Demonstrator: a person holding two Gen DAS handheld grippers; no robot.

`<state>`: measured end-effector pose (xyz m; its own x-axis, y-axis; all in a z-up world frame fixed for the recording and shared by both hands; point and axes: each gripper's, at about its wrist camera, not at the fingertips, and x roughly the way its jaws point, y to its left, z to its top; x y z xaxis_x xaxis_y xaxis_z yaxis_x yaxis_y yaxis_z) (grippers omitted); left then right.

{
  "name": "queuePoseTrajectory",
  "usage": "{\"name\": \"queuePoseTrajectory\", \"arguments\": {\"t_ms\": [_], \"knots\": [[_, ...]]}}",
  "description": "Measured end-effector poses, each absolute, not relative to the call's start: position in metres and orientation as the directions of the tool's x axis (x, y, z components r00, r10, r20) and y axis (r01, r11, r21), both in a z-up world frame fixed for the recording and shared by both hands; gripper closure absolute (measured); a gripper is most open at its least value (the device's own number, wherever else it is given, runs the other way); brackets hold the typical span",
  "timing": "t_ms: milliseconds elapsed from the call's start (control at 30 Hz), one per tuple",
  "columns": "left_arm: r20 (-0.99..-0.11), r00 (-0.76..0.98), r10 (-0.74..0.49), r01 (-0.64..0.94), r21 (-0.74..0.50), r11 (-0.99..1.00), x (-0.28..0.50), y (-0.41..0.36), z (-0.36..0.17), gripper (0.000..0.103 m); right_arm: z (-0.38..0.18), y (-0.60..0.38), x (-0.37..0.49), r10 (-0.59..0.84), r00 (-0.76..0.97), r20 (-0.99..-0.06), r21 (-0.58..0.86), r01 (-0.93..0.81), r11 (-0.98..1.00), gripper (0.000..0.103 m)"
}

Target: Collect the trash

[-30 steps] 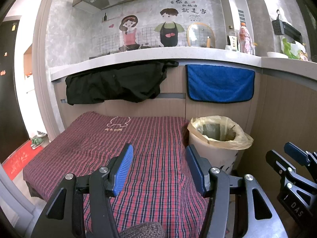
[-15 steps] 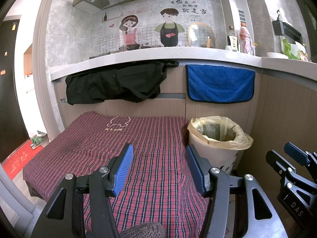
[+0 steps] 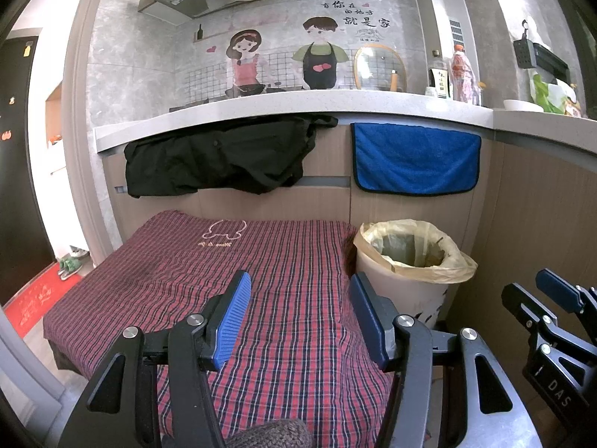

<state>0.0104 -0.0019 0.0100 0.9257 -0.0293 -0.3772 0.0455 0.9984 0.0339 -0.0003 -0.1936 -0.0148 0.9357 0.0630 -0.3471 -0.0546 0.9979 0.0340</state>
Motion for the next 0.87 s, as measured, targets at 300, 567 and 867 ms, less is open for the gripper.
{"name": "queuePoseTrajectory", "arguments": {"t_ms": [300, 567, 867], "knots": [[-0.381, 0.924, -0.029, 0.045, 0.033, 0.998, 0.0100, -0.0027, 0.0098, 0.047, -0.0148, -0.1946, 0.0008, 0.066, 0.935, -0.347, 0.034, -0.057, 0.998, 0.051], [-0.382, 0.924, -0.028, 0.044, 0.033, 0.999, 0.0098, -0.0033, 0.0095, 0.047, -0.0146, -0.1943, 0.0006, 0.065, 0.936, -0.347, 0.035, -0.056, 0.998, 0.051], [-0.382, 0.923, -0.034, 0.050, 0.032, 0.998, 0.0095, -0.0039, 0.0083, 0.047, -0.0145, -0.1955, 0.0002, 0.064, 0.936, -0.347, 0.037, -0.054, 0.998, 0.051]]}}
